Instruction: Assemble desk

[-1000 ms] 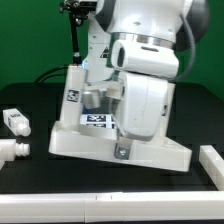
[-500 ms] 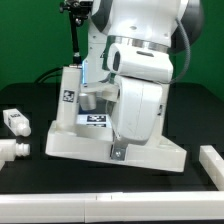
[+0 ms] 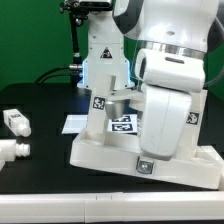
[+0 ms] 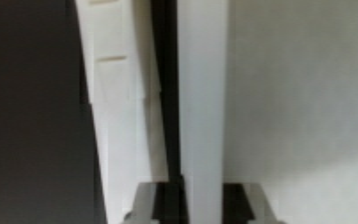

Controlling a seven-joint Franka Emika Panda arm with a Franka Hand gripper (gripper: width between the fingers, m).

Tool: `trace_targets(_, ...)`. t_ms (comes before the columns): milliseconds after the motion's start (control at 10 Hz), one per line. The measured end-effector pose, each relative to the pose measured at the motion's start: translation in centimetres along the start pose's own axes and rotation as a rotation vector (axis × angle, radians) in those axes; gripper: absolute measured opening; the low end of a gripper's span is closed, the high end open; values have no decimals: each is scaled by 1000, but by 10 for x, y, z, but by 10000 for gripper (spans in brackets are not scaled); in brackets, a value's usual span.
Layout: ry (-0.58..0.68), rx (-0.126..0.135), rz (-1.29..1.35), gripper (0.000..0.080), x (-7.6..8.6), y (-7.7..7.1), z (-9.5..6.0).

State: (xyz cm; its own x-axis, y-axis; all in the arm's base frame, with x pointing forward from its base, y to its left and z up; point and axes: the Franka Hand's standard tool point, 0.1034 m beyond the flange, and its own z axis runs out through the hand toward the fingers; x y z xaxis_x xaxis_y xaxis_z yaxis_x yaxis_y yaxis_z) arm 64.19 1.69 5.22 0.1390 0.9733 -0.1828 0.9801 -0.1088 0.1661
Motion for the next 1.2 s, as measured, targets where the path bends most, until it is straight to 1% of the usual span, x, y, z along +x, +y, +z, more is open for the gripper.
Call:
trace_targets(300, -1, 2, 3, 47, -1, -1, 2)
trace_targets(400, 2, -3, -4, 47, 0, -1, 4)
trace_targets(500, 5, -3, -10, 47, 6, -1, 6)
trace_targets(600, 11, -9, -23, 48, 15, 2, 7)
trace_targets(700, 10, -14, -31, 48, 18, 6, 9)
trace_targets(900, -3, -7, -26, 48, 18, 8, 13)
trace_targets(1000, -5, -8, -24, 48, 17, 10, 14)
trace_targets(1200, -15, 11, -21, 48, 14, 9, 20)
